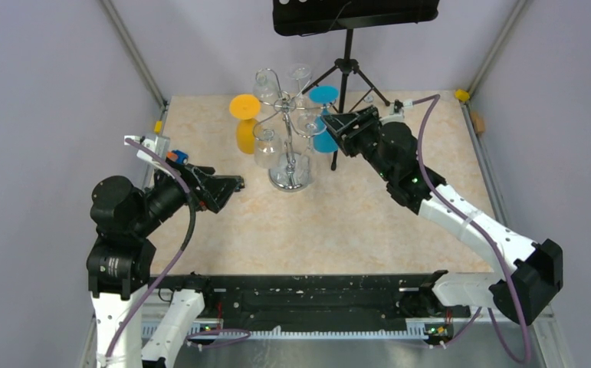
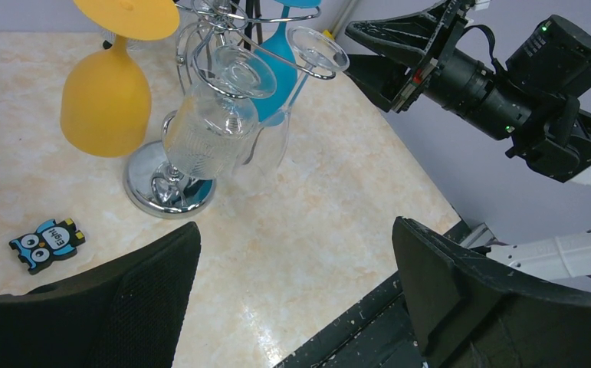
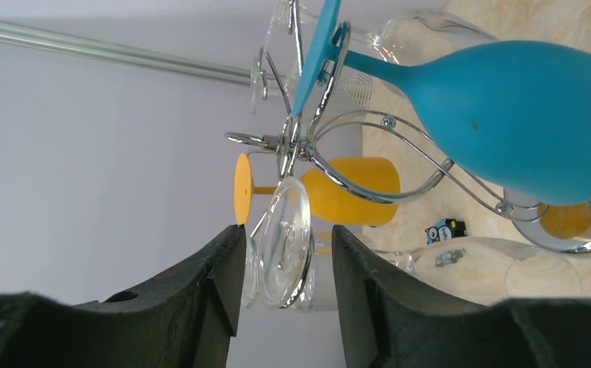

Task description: Take the wine glass off the wine glass rack

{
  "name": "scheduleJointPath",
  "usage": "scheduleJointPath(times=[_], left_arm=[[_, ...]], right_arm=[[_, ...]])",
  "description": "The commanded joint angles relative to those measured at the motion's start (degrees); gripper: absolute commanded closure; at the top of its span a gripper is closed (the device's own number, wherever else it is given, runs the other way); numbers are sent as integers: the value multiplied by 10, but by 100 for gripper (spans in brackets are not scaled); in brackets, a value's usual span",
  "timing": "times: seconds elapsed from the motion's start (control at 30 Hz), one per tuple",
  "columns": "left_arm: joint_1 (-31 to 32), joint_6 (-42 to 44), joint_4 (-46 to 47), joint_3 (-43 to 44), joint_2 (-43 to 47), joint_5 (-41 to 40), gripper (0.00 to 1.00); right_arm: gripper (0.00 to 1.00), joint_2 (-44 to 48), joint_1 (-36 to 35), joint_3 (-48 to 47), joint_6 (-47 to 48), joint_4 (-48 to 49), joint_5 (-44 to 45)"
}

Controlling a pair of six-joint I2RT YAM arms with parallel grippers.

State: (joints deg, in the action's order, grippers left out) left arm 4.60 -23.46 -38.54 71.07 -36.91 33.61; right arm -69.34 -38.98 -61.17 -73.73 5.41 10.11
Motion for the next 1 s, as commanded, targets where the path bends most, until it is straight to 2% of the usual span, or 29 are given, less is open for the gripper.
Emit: scheduleJointPath(times=[0.0, 0.13, 0.37, 0.4, 0.5, 0.97], left_arm=[[2, 0, 29, 0, -2, 8, 1], [2, 2, 29, -4, -1, 6, 1], [5, 1, 25, -5, 0, -6, 1], [5, 0, 24, -4, 1, -6, 1], [6, 1, 24, -5, 2, -8, 1], [7, -1, 30, 0, -1, -15, 1]], right_arm=[[55, -19, -6, -46, 1, 5, 24], [64, -35, -7, -47, -9, 36, 5], [77, -38, -6, -51, -19, 33, 7], [81, -35, -6, -51, -20, 33, 7], [100, -29, -6, -47, -28, 35, 8], [100, 9, -19, -51, -51, 8, 2]])
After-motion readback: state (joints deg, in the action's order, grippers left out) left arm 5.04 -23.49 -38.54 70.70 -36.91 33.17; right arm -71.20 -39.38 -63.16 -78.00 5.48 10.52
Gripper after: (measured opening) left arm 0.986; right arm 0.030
